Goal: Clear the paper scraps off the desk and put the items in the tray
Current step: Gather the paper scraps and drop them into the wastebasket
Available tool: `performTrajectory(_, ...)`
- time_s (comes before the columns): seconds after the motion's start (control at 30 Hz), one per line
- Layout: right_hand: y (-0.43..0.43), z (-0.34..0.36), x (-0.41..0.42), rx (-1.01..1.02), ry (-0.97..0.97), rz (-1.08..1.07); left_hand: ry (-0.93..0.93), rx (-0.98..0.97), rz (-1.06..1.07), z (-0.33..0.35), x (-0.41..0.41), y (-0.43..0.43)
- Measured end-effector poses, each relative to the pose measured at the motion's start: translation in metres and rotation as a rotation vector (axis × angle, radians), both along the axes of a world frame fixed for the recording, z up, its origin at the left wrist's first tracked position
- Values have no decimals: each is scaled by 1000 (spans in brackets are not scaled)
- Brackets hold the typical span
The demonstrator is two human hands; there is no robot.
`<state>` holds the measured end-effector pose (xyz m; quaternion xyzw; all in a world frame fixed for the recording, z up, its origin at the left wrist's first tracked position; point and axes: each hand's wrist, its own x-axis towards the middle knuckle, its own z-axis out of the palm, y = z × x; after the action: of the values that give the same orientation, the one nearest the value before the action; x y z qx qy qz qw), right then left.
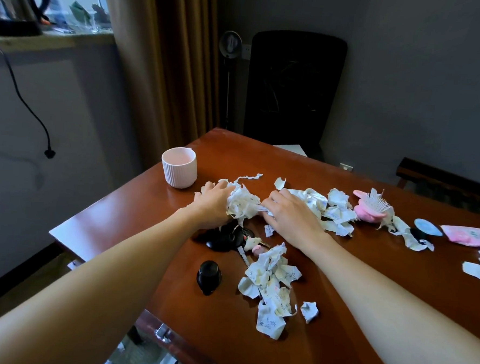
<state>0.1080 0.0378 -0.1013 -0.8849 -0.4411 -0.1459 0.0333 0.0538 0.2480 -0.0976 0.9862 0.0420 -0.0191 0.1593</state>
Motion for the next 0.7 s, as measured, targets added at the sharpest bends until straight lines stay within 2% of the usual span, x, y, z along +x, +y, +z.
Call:
performTrajectory(0.07, 1, 3, 0, -5, -18, 4, -21, -36, -9, 0, -1, 2)
performTrajectory(0.27, 2, 17, -1, 141, 92, -59, -122, -111, -14, 5, 2, 8)
performTrajectory(0.7, 2, 62, -14, 286, 97, -122, -303, -101, 49, 48, -8, 17)
